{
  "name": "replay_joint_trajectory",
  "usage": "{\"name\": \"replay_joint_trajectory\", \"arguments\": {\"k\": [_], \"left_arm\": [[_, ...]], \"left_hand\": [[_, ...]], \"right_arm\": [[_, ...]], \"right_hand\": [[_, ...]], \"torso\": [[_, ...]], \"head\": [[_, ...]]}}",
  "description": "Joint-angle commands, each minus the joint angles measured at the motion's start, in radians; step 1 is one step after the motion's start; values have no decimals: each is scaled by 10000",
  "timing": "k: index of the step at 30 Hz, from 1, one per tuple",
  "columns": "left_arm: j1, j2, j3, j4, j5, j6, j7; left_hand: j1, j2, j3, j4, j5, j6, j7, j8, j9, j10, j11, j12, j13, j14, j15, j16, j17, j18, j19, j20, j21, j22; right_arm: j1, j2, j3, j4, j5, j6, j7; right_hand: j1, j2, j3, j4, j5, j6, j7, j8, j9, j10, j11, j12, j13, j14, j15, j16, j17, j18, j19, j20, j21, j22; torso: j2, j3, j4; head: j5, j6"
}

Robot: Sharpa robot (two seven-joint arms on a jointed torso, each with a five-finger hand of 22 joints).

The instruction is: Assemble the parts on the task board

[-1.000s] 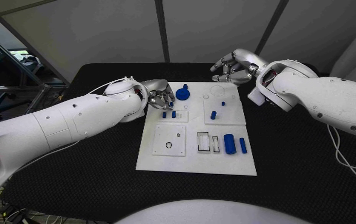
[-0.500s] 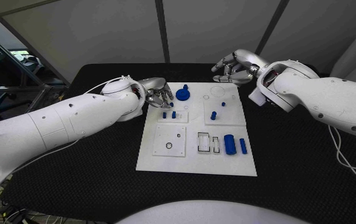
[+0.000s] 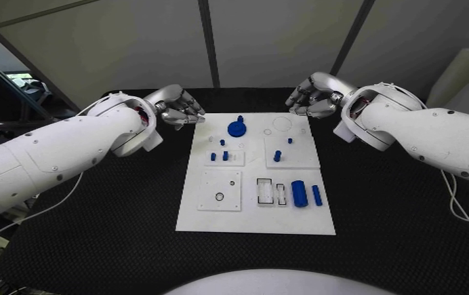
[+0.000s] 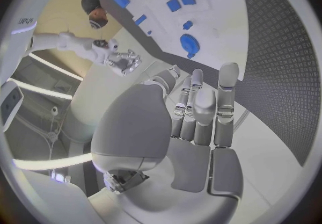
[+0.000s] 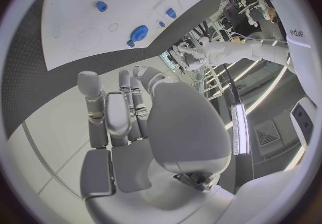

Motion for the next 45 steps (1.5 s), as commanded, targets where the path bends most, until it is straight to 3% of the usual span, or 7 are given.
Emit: {"name": "replay_joint_trajectory", "arguments": {"k": [1, 2, 5, 10, 12, 19, 45], "left_arm": [[22, -250, 24, 232, 3876, -887, 1773], [23, -343, 27, 296, 4418, -909, 2015], [22, -539, 28, 458, 5781, -989, 2538], [-27, -686, 6, 716, 6967, -1040, 2943], [-48, -711, 0, 823, 7169, -1048, 3039], [-92, -746, -9, 1060, 7644, -991, 3248], [-119, -749, -16, 1147, 7981, -1065, 3380]], "left_hand": [[143, 173, 85, -9, 55, 68, 46, 67, -22, -43, 45, 165, 73, -1112, 21, -1357, -2153, 284, -358, 26, -768, -454], [216, 220, 112, -46, 66, 89, 45, 84, -29, -31, 36, 274, 119, -1811, 19, -2324, -3512, 300, -392, 30, -910, -551], [306, 292, 111, -111, 87, 108, 15, 114, -49, -4, 11, 603, 265, -1788, -30, -2846, -3901, 296, -351, 23, -1091, -694], [332, 303, 68, -154, 93, 89, 38, 138, -59, -38, 11, 909, 403, -1636, -38, -3066, -4102, 297, -289, 4, -1199, -782], [329, 302, 58, -156, 93, 93, 44, 148, -59, -54, 13, 953, 423, -1621, -36, -3096, -4129, 296, -282, 3, -1217, -796], [400, 273, 43, -231, 93, 124, 32, 195, -54, -102, 0, 1098, 485, -1582, -46, -3182, -4209, 297, -263, -4, -1269, -833], [445, 253, 29, -287, 94, 105, 68, 215, -60, -171, 16, 1213, 532, -1550, -44, -3243, -4270, 294, -246, -10, -1309, -859]], "right_arm": [[-67, -69, -33, 109, -2271, 652, -505], [-102, -91, -42, 149, -2595, 758, -603], [-184, -136, -122, 278, -3457, 1002, -923], [-279, -142, -276, 483, -4471, 1121, -1325], [-317, -135, -301, 541, -4670, 1152, -1416], [-452, -39, -349, 597, -5063, 1334, -1589], [-776, 498, -396, 160, -5235, 1724, -1553]], "right_hand": [[31, -42, -15, -122, -198, 101, 24, -165, -25, 270, 24, -638, -513, 216, -33, 28, 37, 83, 76, 30, 52, 65], [18, -42, -10, -130, -204, 120, 21, -196, -25, 283, 43, -771, -611, 214, -26, 16, 28, 87, 67, 32, 46, 59], [-25, -82, -12, -146, -277, 86, 52, -302, -37, 284, 83, -1064, -829, 199, -4, -35, -24, 84, 39, 58, 22, 34], [-137, -312, -68, -174, -520, -200, 193, -593, -57, 84, 249, -1627, -1242, 253, 123, 110, 157, 60, 77, 145, 70, 129], [-123, -319, 9, -189, -1042, -261, 216, -678, -46, 49, 291, -1817, -1407, 285, 163, 203, 256, 48, 132, 188, 136, 226], [-193, -420, 207, -186, -1392, -288, 248, -789, -35, 33, 338, -2101, -1693, 312, 203, 336, 397, 29, 208, 237, 245, 383], [-57, -223, 779, -386, -1201, 182, 164, -840, 9, 548, 245, -2065, -2040, 414, 132, 791, 889, -76, 568, 209, 736, 1051]], "torso": [[17, -20, -18], [27, -36, -9], [9, -38, -2], [17, -14, -26], [20, -25, -7], [13, -13, 12], [20, -1, 0]], "head": [[-159, 54], [-249, 114], [-436, 125], [-502, 176], [-531, 163], [-533, 137], [-424, 102]]}}
